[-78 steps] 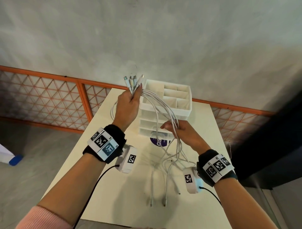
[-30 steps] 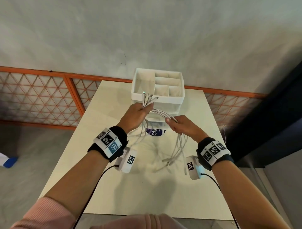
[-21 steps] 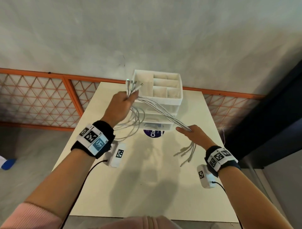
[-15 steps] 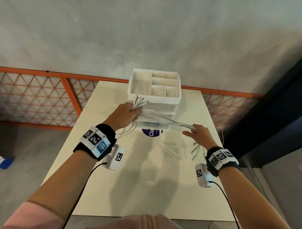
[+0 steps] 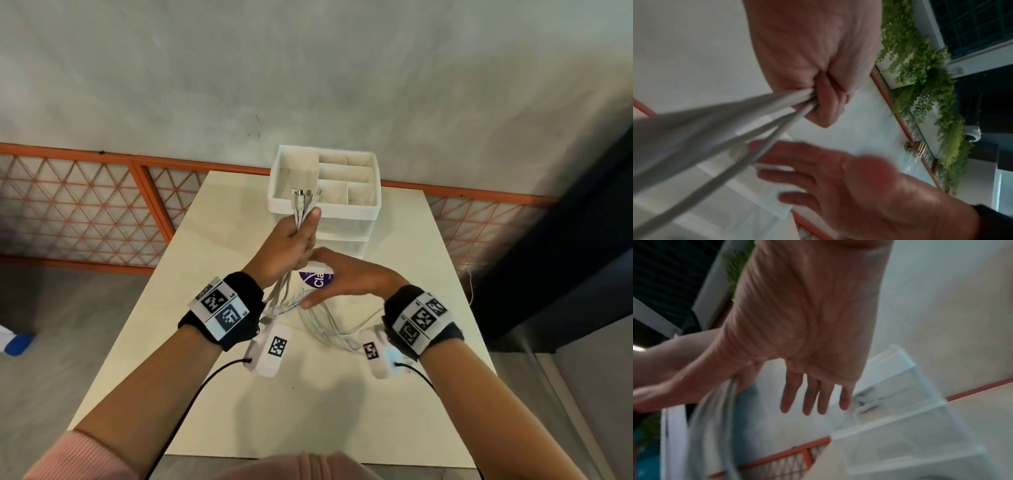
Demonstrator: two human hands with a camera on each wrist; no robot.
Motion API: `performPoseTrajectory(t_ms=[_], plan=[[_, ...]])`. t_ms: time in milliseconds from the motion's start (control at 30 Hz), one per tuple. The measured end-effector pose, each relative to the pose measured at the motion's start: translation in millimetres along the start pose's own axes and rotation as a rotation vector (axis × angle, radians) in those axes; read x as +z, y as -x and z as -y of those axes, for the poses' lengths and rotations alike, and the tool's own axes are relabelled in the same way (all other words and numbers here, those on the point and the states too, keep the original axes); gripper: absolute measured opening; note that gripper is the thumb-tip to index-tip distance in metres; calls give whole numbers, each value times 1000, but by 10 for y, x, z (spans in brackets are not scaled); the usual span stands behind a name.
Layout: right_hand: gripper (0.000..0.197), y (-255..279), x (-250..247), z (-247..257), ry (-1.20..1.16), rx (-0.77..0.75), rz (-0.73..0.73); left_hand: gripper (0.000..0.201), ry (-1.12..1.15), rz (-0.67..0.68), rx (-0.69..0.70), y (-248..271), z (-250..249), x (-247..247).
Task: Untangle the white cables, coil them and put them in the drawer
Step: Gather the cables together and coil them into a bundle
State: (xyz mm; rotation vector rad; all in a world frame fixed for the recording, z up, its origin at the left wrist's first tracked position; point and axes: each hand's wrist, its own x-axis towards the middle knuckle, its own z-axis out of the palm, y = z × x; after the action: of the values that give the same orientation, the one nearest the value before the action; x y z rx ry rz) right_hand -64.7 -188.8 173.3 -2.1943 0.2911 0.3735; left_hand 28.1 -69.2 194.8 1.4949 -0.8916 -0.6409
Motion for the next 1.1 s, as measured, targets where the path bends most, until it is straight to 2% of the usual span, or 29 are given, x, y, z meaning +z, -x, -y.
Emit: performPoseTrajectory(t_ms=[67, 167, 200, 300, 367, 433, 567, 633, 700, 767, 833, 867, 900, 933, 967, 1000, 1067, 1100], plan=[[66, -74, 46, 231, -86, -87, 32, 50, 69, -53, 40, -18, -44, 0], [20, -159, 127, 322, -189, -219, 90, 48, 188, -137, 57, -38, -91, -69], [13, -176, 152, 309, -225, -241, 93, 47, 227, -180, 60, -46, -90, -122], [19, -167, 176, 280, -344, -224, 15, 47, 401, -353, 26, -74, -47, -310], [23, -161, 171, 295, -240, -211, -92, 46, 557, -455, -67, -69, 62, -431], [32, -164, 184, 313, -73, -221, -204, 43, 698, -487, -203, -46, 210, -521], [49, -206, 230, 393, 20, -216, -441, 31, 713, -449, -520, -3, 499, -520], [53, -237, 222, 409, 84, -189, -515, 21, 632, -353, -682, 37, 564, -446], [56, -239, 191, 414, 114, -149, -511, 22, 558, -258, -799, 87, 590, -413], [55, -217, 142, 404, 98, -104, -472, 28, 419, -166, -851, 135, 587, -418], [51, -190, 88, 386, 65, -73, -452, 51, 178, -126, -813, 143, 617, -418], [50, -177, 67, 380, 51, -56, -441, 67, 60, -157, -755, 144, 618, -411], [49, -163, 51, 377, 44, -45, -431, 72, -11, -174, -668, 149, 585, -388], [50, -161, 38, 367, 46, -32, -421, 64, -27, -147, -542, 140, 531, -345], [50, -154, 26, 365, 45, -28, -415, 51, -29, -54, -425, 157, 444, -300], [50, -152, 12, 363, 37, -27, -412, 53, -40, 40, -358, 183, 351, -239], [51, -149, -32, 354, 15, -40, -435, 80, -64, 128, -307, 221, 277, -163], [51, -139, -73, 352, 8, -43, -457, 80, -29, 148, -306, 230, 283, -144]])
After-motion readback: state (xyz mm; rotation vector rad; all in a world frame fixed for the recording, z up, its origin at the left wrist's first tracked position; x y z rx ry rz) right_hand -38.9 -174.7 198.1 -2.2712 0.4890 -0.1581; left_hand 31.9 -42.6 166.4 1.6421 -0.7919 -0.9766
